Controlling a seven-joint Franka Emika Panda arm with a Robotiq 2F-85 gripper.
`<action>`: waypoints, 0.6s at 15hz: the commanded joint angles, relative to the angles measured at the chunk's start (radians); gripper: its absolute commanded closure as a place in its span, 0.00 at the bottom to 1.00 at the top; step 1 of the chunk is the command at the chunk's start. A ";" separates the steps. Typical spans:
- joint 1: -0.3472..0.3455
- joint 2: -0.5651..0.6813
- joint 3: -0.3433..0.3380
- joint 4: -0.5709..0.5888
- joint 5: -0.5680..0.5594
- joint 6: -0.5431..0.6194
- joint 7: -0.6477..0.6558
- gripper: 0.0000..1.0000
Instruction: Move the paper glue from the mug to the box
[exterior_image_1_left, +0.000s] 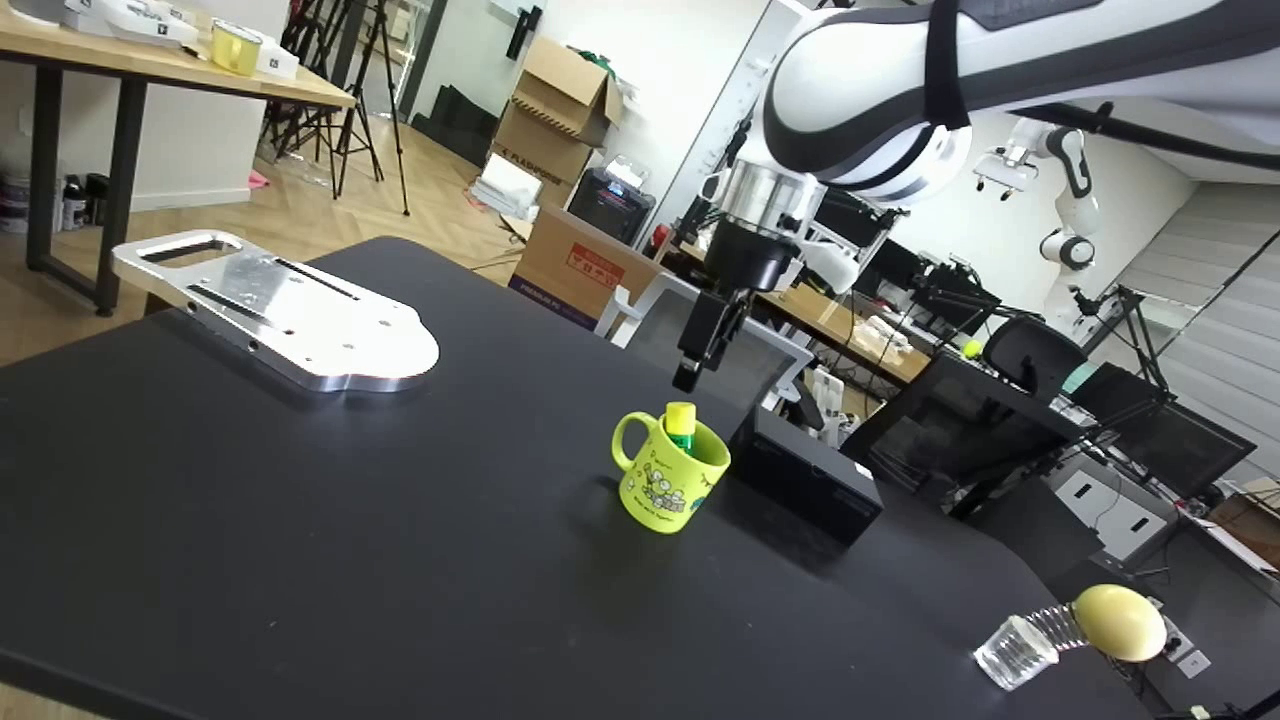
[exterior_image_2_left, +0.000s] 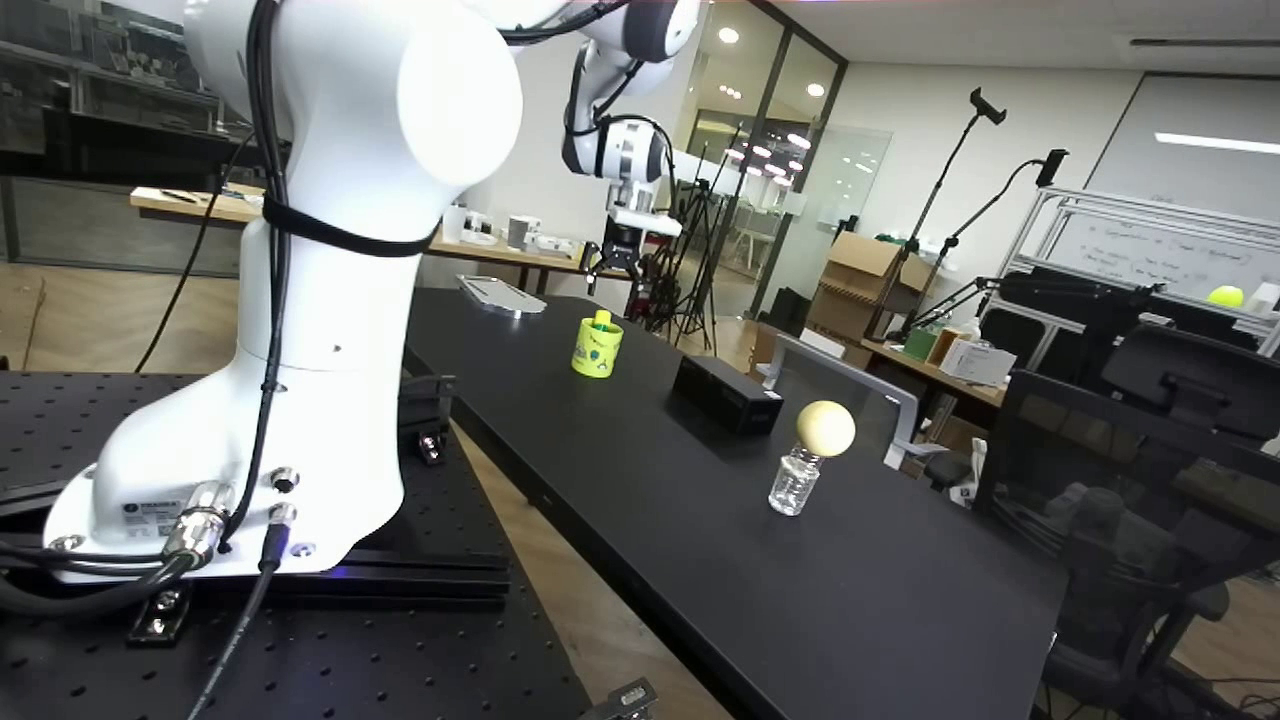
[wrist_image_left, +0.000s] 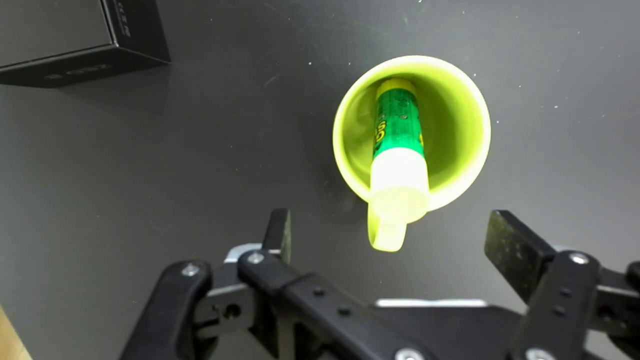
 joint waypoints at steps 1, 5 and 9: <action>0.008 0.042 -0.009 0.062 0.027 -0.007 0.026 0.00; 0.007 0.063 -0.009 0.070 0.059 -0.006 0.036 0.00; 0.009 0.079 -0.015 0.079 0.080 -0.009 0.061 0.00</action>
